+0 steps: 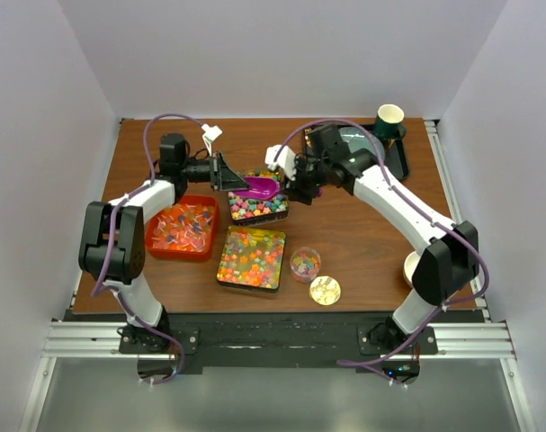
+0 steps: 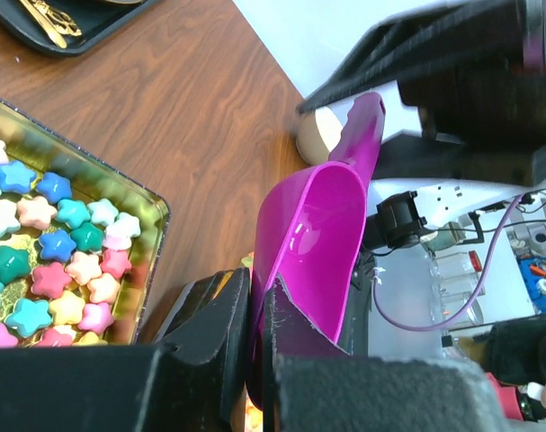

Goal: Pack the candies
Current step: Scoop the fake candies from the storage box.

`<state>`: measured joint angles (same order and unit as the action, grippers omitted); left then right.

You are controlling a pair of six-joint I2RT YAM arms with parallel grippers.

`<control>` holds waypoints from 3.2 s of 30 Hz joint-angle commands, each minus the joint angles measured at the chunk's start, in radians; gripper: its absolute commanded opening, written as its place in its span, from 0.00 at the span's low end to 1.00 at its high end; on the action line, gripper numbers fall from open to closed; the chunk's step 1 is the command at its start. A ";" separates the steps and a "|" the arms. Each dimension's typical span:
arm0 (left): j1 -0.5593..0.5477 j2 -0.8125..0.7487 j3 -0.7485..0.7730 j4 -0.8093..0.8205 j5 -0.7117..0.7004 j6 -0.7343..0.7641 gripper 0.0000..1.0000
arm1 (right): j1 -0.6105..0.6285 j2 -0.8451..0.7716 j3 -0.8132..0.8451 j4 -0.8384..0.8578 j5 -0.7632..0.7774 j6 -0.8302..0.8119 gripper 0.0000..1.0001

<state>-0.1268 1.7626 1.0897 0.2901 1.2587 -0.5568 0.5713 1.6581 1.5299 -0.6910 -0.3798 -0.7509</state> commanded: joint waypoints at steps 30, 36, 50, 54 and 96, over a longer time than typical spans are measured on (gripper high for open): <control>-0.002 -0.075 -0.123 0.284 0.041 -0.233 0.00 | 0.050 -0.121 -0.134 0.039 -0.084 -0.044 0.22; -0.002 -0.078 -0.123 0.274 0.048 -0.223 0.00 | 0.064 -0.138 -0.166 0.041 -0.057 -0.042 0.32; -0.007 -0.055 -0.102 0.274 0.059 -0.192 0.00 | 0.064 -0.049 -0.073 -0.030 -0.074 -0.039 0.38; -0.007 -0.045 -0.097 0.274 0.062 -0.192 0.00 | 0.064 -0.037 -0.053 -0.016 -0.073 -0.031 0.34; 0.127 -0.189 -0.155 -0.588 -0.817 0.574 0.37 | 0.076 0.562 0.645 -0.265 0.751 -0.745 0.00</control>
<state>-0.0067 1.5387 0.9596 -0.3458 0.3721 0.0666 0.6170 2.2326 2.2166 -1.0512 0.2611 -1.4261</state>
